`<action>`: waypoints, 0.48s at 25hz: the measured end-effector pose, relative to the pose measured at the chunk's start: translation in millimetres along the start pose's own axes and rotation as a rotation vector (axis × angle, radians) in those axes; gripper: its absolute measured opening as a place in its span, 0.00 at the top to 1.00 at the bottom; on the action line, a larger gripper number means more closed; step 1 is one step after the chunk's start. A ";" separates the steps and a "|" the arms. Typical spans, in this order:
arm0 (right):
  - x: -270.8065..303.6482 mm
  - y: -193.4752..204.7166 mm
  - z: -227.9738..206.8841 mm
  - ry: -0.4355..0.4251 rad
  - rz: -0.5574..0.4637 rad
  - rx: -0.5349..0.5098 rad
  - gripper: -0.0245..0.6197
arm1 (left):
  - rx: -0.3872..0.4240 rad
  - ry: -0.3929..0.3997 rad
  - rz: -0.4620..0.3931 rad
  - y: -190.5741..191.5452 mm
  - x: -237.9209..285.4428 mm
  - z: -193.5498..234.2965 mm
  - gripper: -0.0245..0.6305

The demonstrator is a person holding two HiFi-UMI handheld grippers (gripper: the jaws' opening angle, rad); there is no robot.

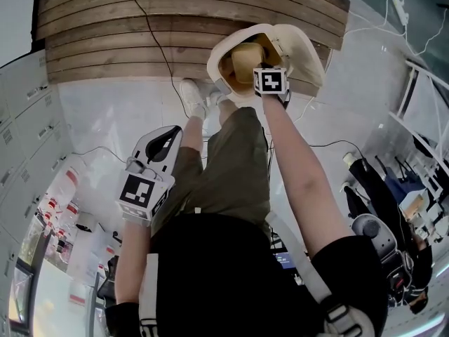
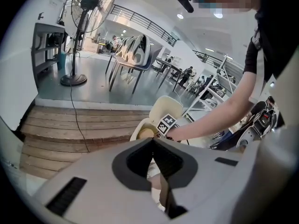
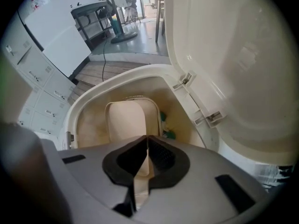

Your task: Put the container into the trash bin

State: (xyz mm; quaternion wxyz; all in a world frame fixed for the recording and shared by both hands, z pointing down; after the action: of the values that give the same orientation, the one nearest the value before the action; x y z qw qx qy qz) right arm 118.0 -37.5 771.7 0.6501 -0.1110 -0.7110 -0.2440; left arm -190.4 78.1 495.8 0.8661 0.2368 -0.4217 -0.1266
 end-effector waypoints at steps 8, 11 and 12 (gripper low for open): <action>11.8 -8.0 -1.5 0.001 0.055 -0.053 0.93 | -0.020 -0.014 0.000 3.9 -1.0 9.0 0.95; 14.3 -12.2 -0.3 -0.002 0.062 -0.071 0.93 | -0.030 -0.009 -0.005 7.7 -0.1 11.9 0.95; 16.3 -12.6 -0.3 -0.004 0.064 -0.076 0.93 | -0.033 -0.009 -0.003 8.7 0.1 12.2 0.95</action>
State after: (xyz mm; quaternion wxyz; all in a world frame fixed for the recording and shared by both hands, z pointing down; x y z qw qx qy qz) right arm 110.2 -51.0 785.1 0.6514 -0.1589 -0.6987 -0.2496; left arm -199.8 81.8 506.9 0.8677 0.2225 -0.4232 -0.1362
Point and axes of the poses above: the fingertips, and each gripper's own axes: x forward along the fingers, z to its left, y out of its underside, the point moved 9 cm from there along -x, backward along the fingers, and after that the axes turned 13 degrees about -x, right-handed, at the moved point
